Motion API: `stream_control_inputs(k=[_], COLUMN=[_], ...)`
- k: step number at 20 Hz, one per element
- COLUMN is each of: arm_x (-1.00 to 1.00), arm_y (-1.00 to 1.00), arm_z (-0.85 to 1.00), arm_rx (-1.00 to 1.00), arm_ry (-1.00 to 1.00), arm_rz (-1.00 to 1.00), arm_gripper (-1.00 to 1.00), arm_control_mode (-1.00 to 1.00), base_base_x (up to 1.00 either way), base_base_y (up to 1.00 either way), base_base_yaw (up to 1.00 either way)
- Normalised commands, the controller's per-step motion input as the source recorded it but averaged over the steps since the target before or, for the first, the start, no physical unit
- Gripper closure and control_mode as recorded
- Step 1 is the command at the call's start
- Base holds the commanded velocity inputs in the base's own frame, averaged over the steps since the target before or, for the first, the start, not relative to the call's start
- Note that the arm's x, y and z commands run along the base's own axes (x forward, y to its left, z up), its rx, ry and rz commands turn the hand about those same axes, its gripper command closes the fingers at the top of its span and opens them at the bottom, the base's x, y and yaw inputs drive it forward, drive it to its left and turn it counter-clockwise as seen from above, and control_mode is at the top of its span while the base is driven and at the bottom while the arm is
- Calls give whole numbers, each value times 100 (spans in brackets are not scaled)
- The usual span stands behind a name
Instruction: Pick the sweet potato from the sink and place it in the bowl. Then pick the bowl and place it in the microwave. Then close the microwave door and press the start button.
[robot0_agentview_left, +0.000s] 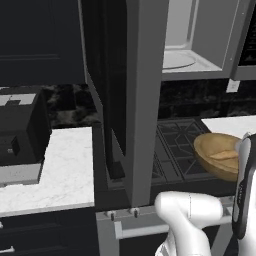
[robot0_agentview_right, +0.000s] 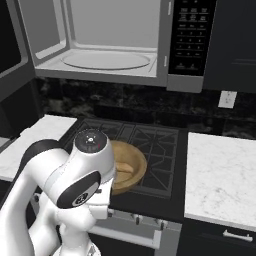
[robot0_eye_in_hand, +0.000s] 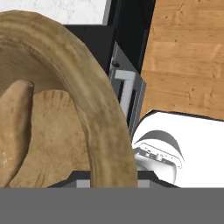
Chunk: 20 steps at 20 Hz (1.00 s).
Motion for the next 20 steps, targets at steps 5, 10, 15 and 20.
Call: stream_control_inputs(k=[5,10,15,20], arm_x=[0,-5,4,69], arm_y=[0,29,70,53], arm_z=[0,44,84,70], arm_rx=[0,0,5,10], arm_ry=[0,-9,-20,-14], arm_rz=[0,1,2,0], arm_gripper=[100,100,100,100], arm_control_mode=[-100,-100,-100,-100], base_base_x=[6,0,0,0], base_base_y=[0,0,0,0], base_base_yaw=[0,0,0,0])
